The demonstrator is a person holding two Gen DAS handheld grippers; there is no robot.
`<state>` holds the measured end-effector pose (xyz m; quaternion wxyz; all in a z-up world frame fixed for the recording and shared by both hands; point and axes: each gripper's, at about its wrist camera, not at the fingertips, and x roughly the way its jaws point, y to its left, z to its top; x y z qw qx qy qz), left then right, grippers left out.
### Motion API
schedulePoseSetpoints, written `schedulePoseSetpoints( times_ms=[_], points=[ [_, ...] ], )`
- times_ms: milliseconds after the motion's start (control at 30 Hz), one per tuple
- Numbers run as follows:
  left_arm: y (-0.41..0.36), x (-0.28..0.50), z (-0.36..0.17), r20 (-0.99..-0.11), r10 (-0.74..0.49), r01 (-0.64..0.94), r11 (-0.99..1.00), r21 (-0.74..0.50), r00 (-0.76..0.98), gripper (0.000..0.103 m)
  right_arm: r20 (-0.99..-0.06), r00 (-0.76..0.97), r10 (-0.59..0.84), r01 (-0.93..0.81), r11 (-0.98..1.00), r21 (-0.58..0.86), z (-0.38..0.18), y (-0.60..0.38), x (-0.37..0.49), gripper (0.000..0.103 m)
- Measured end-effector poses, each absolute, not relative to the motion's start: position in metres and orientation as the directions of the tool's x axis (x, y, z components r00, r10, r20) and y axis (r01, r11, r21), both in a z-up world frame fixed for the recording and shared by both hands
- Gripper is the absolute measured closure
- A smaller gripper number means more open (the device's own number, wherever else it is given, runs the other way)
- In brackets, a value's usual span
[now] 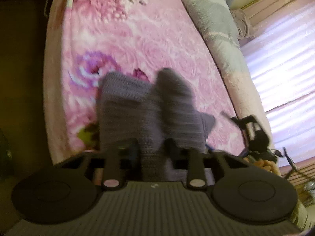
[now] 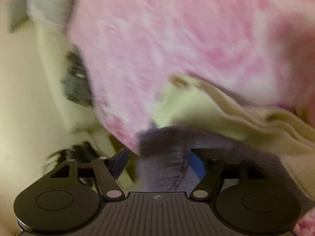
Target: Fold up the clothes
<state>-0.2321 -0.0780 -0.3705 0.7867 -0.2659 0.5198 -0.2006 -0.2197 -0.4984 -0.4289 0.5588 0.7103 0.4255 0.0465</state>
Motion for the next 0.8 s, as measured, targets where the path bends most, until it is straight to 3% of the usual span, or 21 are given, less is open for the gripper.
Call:
schedulePoseSetpoints(
  times_ms=[100,300,400,600,633,667,700,800],
  points=[
    [-0.075,-0.233,-0.377,-0.706,-0.592,0.003,0.767,-0.642,0.389,0.085,-0.406,0.656,0.637,0.375,0.192,0.907,-0.397,-0.509,-0.214,0.031],
    [-0.069,-0.231,-0.379,-0.688,-0.620,-0.036,0.732,-0.680,0.378,0.084,-0.648,0.525,0.552,0.154,0.687,0.710,-0.377,-0.515,-0.227,0.031],
    [-0.068,-0.229,-0.381,-0.679,-0.630,-0.055,0.717,-0.695,0.376,0.083,-0.664,0.498,0.557,0.091,0.729,0.679,-0.388,-0.511,-0.237,0.031],
    [-0.063,-0.229,-0.385,-0.655,-0.655,-0.083,0.680,-0.728,0.377,0.083,-0.597,0.476,0.646,0.019,0.671,0.741,-0.414,-0.501,-0.242,0.032],
    [-0.062,-0.228,-0.386,-0.651,-0.658,-0.088,0.675,-0.733,0.378,0.083,-0.590,0.477,0.651,0.006,0.669,0.743,-0.415,-0.498,-0.240,0.037],
    [-0.062,-0.228,-0.386,-0.651,-0.657,-0.088,0.675,-0.732,0.379,0.083,-0.582,0.486,0.652,-0.016,0.672,0.740,-0.412,-0.496,-0.241,0.054],
    [-0.063,-0.228,-0.385,-0.653,-0.655,-0.079,0.680,-0.729,0.380,0.083,-0.581,0.499,0.643,-0.036,0.685,0.728,-0.408,-0.495,-0.244,0.059],
    [-0.066,-0.228,-0.382,-0.658,-0.649,-0.053,0.695,-0.717,0.382,0.083,-0.588,0.520,0.620,-0.086,0.722,0.686,-0.392,-0.489,-0.254,0.058]
  ],
)
